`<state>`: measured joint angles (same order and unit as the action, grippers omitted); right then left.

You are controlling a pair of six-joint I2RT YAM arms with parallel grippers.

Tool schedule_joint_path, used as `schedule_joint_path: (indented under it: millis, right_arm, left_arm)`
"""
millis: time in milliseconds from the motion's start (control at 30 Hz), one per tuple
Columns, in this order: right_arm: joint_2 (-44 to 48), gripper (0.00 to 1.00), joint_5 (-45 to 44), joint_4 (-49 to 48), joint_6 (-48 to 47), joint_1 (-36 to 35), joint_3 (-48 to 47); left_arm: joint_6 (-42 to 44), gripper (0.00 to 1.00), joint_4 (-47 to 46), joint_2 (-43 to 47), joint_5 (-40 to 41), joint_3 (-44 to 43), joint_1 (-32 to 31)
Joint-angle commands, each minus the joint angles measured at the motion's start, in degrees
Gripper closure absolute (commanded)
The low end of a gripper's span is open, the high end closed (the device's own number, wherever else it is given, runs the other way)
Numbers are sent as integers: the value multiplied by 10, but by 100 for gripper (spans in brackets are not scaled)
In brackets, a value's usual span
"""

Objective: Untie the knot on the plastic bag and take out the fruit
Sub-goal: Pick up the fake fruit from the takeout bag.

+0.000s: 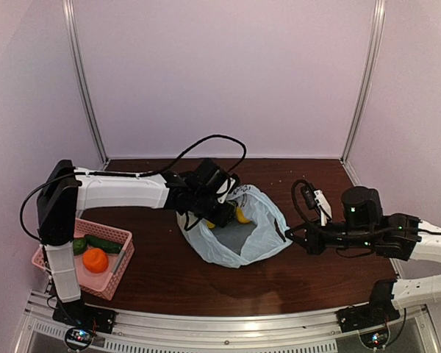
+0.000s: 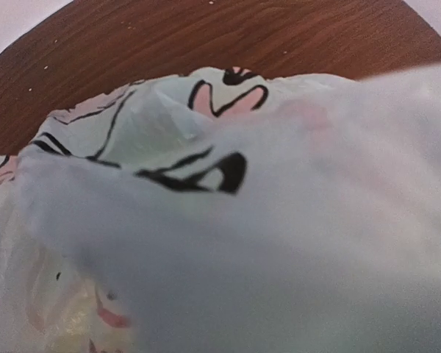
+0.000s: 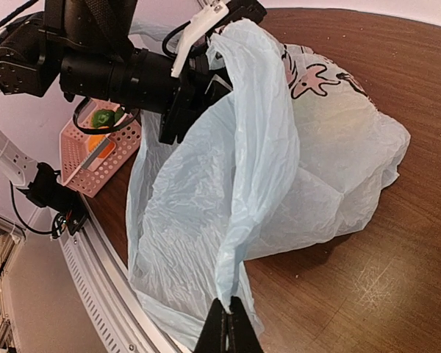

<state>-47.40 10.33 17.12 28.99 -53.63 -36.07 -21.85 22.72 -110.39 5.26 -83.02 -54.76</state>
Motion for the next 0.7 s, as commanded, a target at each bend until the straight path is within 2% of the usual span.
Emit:
schedule_joint_path:
  millis: [0,167,400,667]
  right_arm:
    - [2,100,2,8,9,-4,-12]
    - [0,100,1,1,10,-6,-13]
    - [-10,100,3,-16,9,-7,-12]
    - [-16,100,3,-30,9,-7,-10]
  left_arm:
    - [-31,54,-34,-18,75,11,-1]
    - [-67,49,-71,-28,78,16,14]
    - [-96,34,-121,-47,30,20,30]
    - [-104,29,-136,-69,23,20,47]
